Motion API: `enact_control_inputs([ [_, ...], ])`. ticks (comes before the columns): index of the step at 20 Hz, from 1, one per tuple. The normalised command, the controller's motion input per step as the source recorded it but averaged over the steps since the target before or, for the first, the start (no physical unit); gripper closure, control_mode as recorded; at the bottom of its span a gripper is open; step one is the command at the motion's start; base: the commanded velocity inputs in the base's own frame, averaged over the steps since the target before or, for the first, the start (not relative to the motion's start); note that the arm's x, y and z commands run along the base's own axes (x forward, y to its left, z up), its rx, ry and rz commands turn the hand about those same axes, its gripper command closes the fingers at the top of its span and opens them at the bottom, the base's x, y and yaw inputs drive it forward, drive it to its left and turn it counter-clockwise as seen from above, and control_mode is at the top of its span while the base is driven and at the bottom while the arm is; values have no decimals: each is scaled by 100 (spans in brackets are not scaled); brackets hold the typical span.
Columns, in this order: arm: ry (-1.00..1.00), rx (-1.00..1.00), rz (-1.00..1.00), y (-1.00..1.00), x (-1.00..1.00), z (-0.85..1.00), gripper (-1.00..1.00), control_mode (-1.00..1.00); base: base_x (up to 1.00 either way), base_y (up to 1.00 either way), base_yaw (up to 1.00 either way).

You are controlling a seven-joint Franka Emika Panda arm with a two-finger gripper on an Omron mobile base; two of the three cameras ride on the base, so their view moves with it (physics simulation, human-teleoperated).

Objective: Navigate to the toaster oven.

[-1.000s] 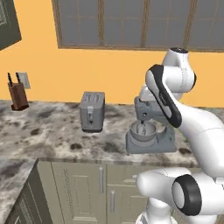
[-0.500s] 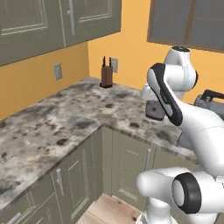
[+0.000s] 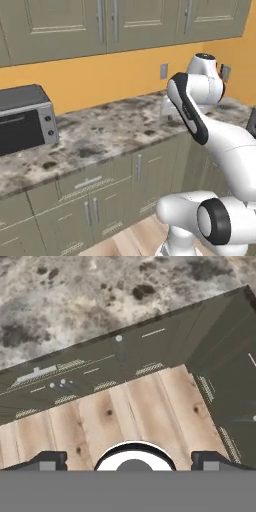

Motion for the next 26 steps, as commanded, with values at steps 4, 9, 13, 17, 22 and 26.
enact_control_inputs([
  [4, 0, 0, 0, 0, 0, 0, -100, 100, -21, 26, 62],
  [9, 0, 0, 0, 0, 0, 0, -100, 100, 3, 11, 42],
  [13, 0, 0, 0, 0, 0, 0, -100, 100, -3, 38, 1],
  [17, 0, 0, 0, 0, 0, 0, -100, 100, -3, 94, 0],
  [22, 0, 0, 0, 0, 0, 0, -100, 100, 0, 98, 1],
  [26, 0, 0, 0, 0, 0, 0, -100, 100, 2, 19, 0],
])
